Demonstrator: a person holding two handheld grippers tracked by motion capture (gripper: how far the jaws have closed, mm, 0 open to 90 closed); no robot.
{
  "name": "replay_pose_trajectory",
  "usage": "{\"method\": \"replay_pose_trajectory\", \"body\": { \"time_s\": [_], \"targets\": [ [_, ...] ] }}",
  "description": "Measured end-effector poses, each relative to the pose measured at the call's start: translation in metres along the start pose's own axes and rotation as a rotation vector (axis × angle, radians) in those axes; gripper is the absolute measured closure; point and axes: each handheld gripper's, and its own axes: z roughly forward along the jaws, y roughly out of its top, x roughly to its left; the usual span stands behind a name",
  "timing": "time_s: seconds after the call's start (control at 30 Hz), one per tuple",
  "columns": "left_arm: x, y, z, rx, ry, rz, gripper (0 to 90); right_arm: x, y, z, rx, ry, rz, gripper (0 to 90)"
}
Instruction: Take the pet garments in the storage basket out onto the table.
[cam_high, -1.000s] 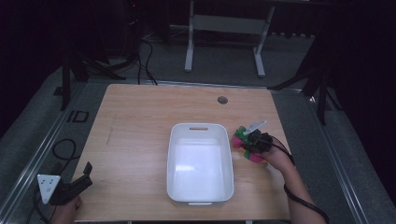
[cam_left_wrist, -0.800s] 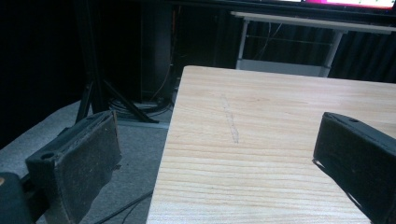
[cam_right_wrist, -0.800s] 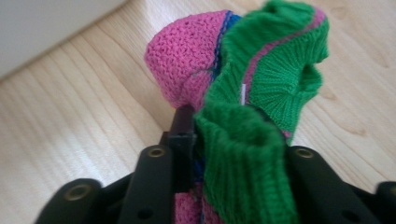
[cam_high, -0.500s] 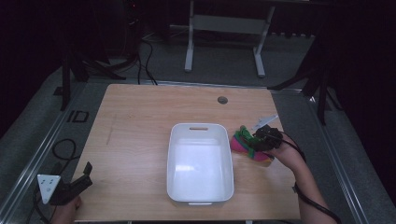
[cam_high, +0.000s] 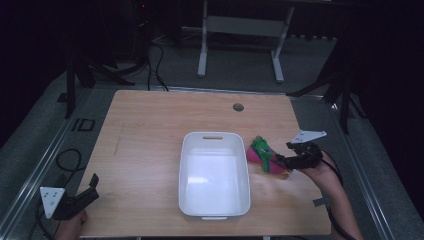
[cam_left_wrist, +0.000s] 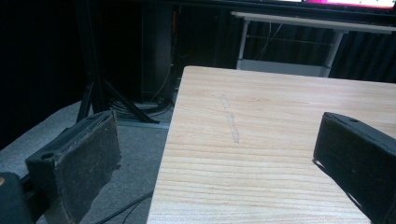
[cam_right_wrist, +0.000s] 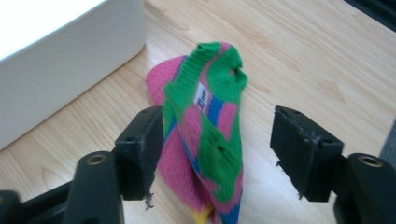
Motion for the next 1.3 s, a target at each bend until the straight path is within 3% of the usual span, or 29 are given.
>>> {"method": "replay_pose_trajectory", "body": {
  "time_s": [0.1,0.13,0.17,0.2,0.23,0.43,0.5,0.63,0.7,0.77,0.9,1.0,1.13,1.17,1.23,1.27,1.3],
  "targets": [
    [0.000,0.000,0.000,-0.001,0.000,-0.002,1.2,-0.003,-0.020,-0.006,-0.039,-0.044,0.064,26.7],
    [0.000,0.000,0.000,-0.001,0.000,-0.002,1.2,-0.003,-0.020,-0.006,-0.039,-0.044,0.064,26.7],
    [0.000,0.000,0.000,-0.001,-0.001,-0.002,1.2,-0.005,-0.032,-0.007,-0.054,-0.070,0.106,25.5],
    [0.000,0.000,0.000,-0.002,0.000,-0.002,1.2,-0.005,-0.032,-0.007,-0.054,-0.070,0.106,25.5],
    [0.000,0.000,0.000,-0.002,0.000,-0.003,1.2,-0.006,-0.041,-0.008,-0.069,-0.092,0.143,19.6],
    [0.000,0.000,0.000,-0.002,0.001,-0.001,1.2,-0.009,-0.063,-0.011,-0.115,-0.088,0.210,13.6],
    [0.000,0.000,0.000,-0.002,0.001,-0.001,1.2,-0.009,-0.071,-0.013,-0.153,-0.079,0.236,13.4],
    [0.000,0.000,0.000,-0.004,0.001,-0.001,1.2,-0.007,-0.091,-0.017,-0.208,-0.112,0.285,12.4],
    [0.000,0.000,0.000,-0.004,0.001,-0.002,1.2,-0.006,-0.094,-0.017,-0.210,-0.124,0.291,12.4],
    [0.000,0.000,0.000,-0.003,0.001,-0.003,1.2,-0.005,-0.107,-0.014,-0.226,-0.135,0.339,11.0],
    [0.000,0.000,0.000,-0.004,0.004,-0.001,1.2,-0.002,-0.120,-0.010,-0.227,-0.163,0.355,10.9],
    [0.000,0.000,0.000,-0.003,0.005,0.000,1.2,0.007,-0.130,-0.003,-0.204,-0.178,0.326,10.9],
    [0.000,0.000,0.000,-0.004,0.004,0.000,1.2,0.011,-0.134,-0.003,-0.216,-0.209,0.319,11.0],
    [0.000,0.000,0.000,-0.004,0.004,0.001,1.2,0.013,-0.136,-0.003,-0.228,-0.212,0.324,11.0],
    [0.000,0.000,0.000,-0.004,0.003,0.000,1.2,0.019,-0.142,-0.005,-0.266,-0.276,0.311,11.0],
    [0.000,0.000,0.000,-0.004,0.004,0.000,1.2,0.021,-0.146,-0.007,-0.300,-0.300,0.330,11.0],
    [0.000,0.000,0.000,-0.004,0.004,0.001,1.2,0.021,-0.146,-0.007,-0.300,-0.300,0.330,11.0]
  ]
}}
